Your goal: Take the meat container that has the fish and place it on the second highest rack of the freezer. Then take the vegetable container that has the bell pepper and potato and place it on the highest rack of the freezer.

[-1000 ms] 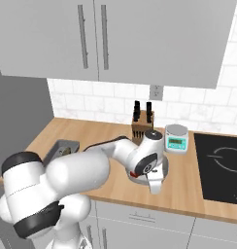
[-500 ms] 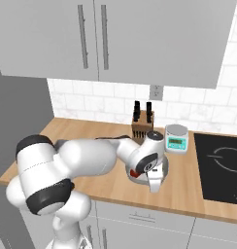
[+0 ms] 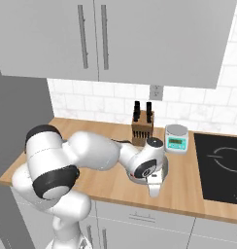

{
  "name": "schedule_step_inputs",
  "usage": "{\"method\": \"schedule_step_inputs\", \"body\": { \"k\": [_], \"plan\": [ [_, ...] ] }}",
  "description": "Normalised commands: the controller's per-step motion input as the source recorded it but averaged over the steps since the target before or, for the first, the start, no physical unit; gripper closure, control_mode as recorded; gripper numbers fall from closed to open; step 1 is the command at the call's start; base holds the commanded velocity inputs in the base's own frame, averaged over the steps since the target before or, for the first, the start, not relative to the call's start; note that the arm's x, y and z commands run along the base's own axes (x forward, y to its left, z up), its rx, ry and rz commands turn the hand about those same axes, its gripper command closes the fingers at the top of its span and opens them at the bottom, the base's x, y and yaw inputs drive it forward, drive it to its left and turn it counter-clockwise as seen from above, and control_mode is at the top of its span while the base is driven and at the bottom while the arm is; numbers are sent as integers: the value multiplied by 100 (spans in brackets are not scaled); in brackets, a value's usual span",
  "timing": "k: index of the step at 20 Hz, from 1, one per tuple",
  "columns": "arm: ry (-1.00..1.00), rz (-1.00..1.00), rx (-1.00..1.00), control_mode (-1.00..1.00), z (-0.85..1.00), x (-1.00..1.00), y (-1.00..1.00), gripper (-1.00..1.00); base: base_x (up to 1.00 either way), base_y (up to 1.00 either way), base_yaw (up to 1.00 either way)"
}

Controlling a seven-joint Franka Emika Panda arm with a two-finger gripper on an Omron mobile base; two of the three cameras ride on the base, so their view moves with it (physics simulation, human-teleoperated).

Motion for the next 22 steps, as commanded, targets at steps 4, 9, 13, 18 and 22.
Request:
{"method": "schedule_step_inputs", "body": {
  "k": [4, 9, 13, 18, 22],
  "plan": [
    [3, 0, 2, -100, -13, 31, 0, -100, 0, 0, 0],
    [9, 0, 2, -100, -18, 39, 0, -100, 0, 0, 0],
    [10, 0, 1, -100, -36, 15, 2, 100, 0, 0, 0],
    [2, 0, 2, -100, -30, -5, 1, 100, 0, 0, 0],
    [0, -3, 2, -100, -14, -19, 3, 100, 0, 0, 0]
  ]
}}
